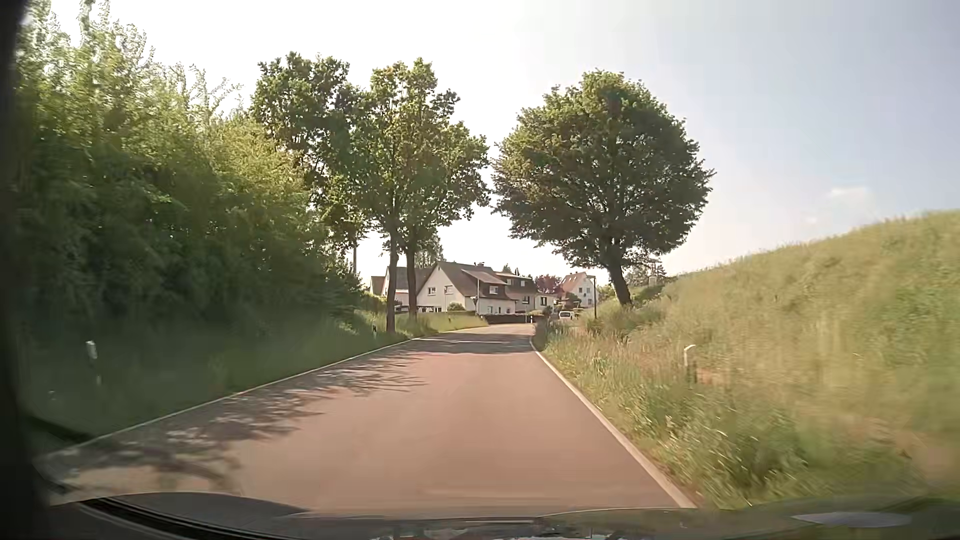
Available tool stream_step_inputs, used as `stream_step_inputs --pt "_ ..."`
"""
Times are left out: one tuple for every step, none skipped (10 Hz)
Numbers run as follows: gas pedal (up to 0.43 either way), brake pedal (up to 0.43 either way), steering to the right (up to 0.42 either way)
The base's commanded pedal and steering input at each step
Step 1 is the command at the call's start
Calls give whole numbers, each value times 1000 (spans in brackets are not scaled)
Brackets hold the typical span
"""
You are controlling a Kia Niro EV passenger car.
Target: Follow the waypoints while adhering to traffic rules and regulations
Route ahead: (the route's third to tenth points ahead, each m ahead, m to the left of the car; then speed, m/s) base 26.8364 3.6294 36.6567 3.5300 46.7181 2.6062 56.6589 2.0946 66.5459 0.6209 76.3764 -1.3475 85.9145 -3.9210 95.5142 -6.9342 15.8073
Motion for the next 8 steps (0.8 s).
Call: stream_step_inputs --pt "260 0 -12" --pt "260 0 -12" --pt "260 0 -12" --pt "260 0 -11" --pt "260 0 -12" --pt "260 0 -11" --pt "260 0 -8" --pt "260 0 -4"
